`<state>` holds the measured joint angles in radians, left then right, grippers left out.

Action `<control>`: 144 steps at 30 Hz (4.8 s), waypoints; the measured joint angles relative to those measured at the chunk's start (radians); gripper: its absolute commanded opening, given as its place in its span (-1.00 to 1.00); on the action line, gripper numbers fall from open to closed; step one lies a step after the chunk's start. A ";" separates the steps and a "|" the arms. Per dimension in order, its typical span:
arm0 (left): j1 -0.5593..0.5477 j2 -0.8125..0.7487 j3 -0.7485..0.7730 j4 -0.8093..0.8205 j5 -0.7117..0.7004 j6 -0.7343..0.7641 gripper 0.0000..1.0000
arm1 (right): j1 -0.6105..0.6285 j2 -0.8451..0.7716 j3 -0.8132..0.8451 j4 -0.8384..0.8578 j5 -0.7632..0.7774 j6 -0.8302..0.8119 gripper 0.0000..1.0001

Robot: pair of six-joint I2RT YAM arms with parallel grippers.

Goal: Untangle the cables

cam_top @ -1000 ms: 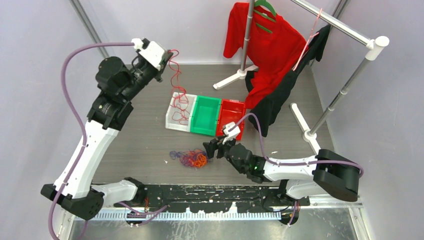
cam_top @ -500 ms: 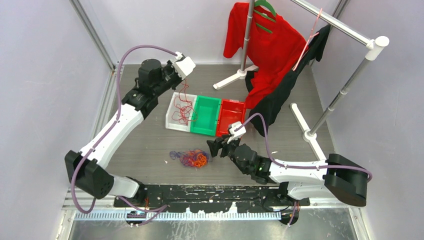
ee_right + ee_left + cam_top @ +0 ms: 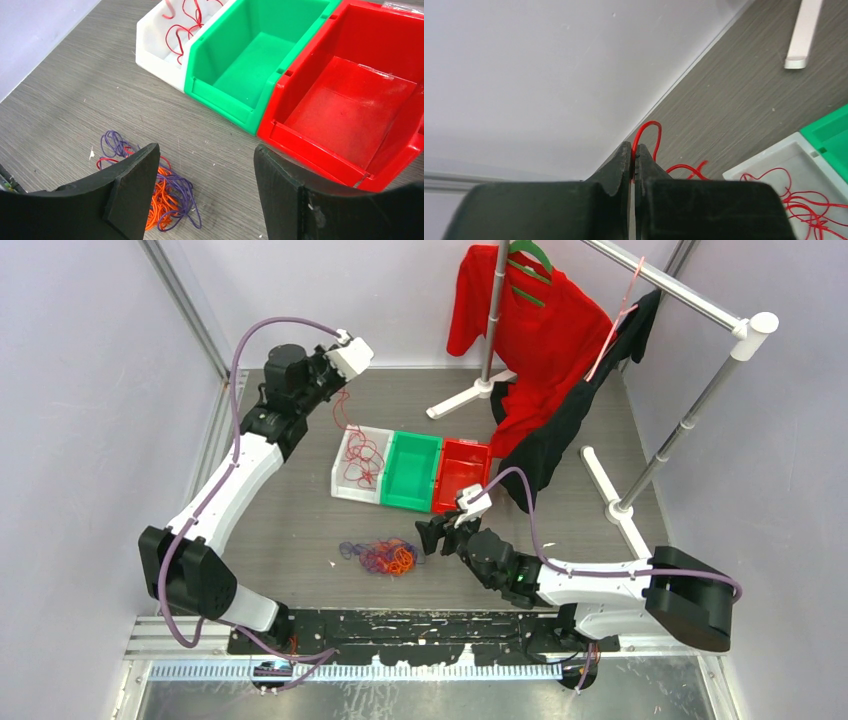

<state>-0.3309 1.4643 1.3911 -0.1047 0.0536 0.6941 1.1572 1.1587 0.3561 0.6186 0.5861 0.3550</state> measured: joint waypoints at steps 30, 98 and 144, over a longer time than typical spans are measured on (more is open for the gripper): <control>-0.048 0.009 0.095 -0.337 0.219 -0.213 -1.00 | 0.000 0.028 0.000 -0.024 0.016 0.021 0.40; -0.082 0.181 -0.218 -0.140 0.037 0.101 -1.00 | -0.004 0.015 -0.024 -0.047 0.046 0.068 0.33; -0.119 0.135 0.198 -0.884 0.335 -0.036 0.80 | -0.023 -0.153 -0.001 -0.237 0.018 0.069 0.39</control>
<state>-0.4503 1.5990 1.5890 -0.9886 0.3889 0.6579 1.1347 1.0058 0.3553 0.3820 0.6044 0.4236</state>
